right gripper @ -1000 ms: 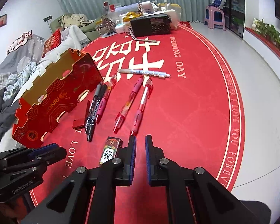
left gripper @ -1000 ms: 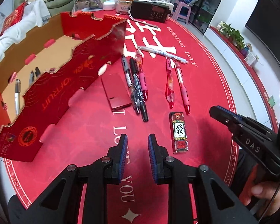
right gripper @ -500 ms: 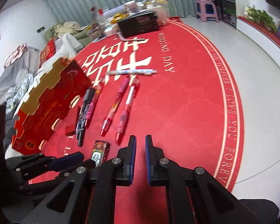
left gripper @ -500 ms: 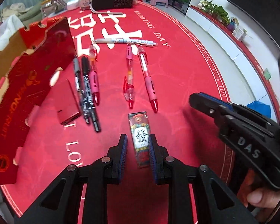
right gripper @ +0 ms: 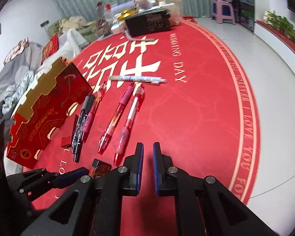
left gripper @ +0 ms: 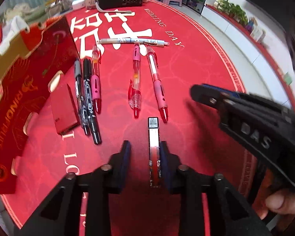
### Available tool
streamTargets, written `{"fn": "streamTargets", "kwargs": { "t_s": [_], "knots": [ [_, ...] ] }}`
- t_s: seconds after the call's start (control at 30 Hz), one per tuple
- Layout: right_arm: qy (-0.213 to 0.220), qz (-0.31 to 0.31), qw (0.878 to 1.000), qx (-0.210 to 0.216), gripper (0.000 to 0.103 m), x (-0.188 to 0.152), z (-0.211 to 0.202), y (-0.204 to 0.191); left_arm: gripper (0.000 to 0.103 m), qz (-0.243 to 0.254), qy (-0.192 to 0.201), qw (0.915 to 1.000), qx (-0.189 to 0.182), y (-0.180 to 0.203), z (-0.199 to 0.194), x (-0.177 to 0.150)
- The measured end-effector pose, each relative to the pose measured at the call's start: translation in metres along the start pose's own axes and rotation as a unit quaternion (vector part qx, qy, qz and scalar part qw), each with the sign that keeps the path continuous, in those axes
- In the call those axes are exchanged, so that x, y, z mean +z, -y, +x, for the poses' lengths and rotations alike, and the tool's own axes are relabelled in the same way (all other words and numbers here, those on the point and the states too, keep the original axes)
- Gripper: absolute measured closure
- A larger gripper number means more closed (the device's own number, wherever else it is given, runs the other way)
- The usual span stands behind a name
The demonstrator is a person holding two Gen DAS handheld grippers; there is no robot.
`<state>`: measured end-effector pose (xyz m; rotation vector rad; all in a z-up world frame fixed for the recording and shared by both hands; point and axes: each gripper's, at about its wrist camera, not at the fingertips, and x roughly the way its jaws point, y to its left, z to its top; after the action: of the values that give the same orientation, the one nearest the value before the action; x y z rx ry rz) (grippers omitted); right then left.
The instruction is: Organize rigid objects
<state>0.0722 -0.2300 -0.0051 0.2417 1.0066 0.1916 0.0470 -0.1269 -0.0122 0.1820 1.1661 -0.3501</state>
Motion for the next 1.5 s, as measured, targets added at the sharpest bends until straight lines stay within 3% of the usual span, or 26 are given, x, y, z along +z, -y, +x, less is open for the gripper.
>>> {"fn": "streamTargets", "kwargs": {
  "t_s": [0.03,0.23,0.47,0.53,0.87,1.03,1.1,1.2,1.4,1.5],
  "knots": [
    [-0.005,-0.006,1.000,0.005,0.093,0.002,0.003,-0.002,0.086,0.009,0.003,0.9999,0.005,0.002,0.001,0.000],
    [-0.023,-0.027,0.999,0.008,0.093,0.015,0.021,-0.015,0.090,-0.004,0.009,0.9999,-0.005,-0.005,0.000,-0.001],
    [-0.029,0.002,0.999,0.015,0.093,0.026,0.033,-0.021,0.090,-0.016,0.020,0.9996,-0.008,-0.019,-0.004,-0.009],
    [-0.034,-0.001,0.999,-0.009,0.093,0.028,0.036,-0.025,0.090,-0.022,0.023,0.9993,-0.017,-0.022,-0.005,-0.011],
    [-0.051,-0.031,0.997,-0.045,0.091,0.040,0.054,-0.042,0.090,-0.026,0.028,0.9987,-0.032,-0.026,-0.006,-0.012],
    [-0.059,-0.084,0.992,-0.077,0.091,0.047,0.062,-0.056,0.091,-0.029,0.029,0.9985,-0.037,-0.028,-0.005,-0.011],
    [-0.067,-0.118,0.987,-0.085,0.090,0.046,0.064,-0.063,0.091,-0.028,0.030,0.9984,-0.040,-0.028,-0.005,-0.013],
    [-0.081,-0.107,0.989,-0.066,0.092,0.040,0.058,-0.055,0.091,-0.026,0.027,0.9986,-0.038,-0.031,-0.009,-0.019],
    [-0.076,-0.130,0.986,-0.071,0.092,-0.004,0.029,-0.052,0.091,-0.024,0.022,0.9991,-0.026,-0.042,-0.019,-0.041],
    [-0.078,-0.137,0.985,-0.076,0.092,-0.002,0.031,-0.055,0.091,-0.042,0.016,0.9985,-0.033,-0.047,-0.019,-0.042]
  ]
}}
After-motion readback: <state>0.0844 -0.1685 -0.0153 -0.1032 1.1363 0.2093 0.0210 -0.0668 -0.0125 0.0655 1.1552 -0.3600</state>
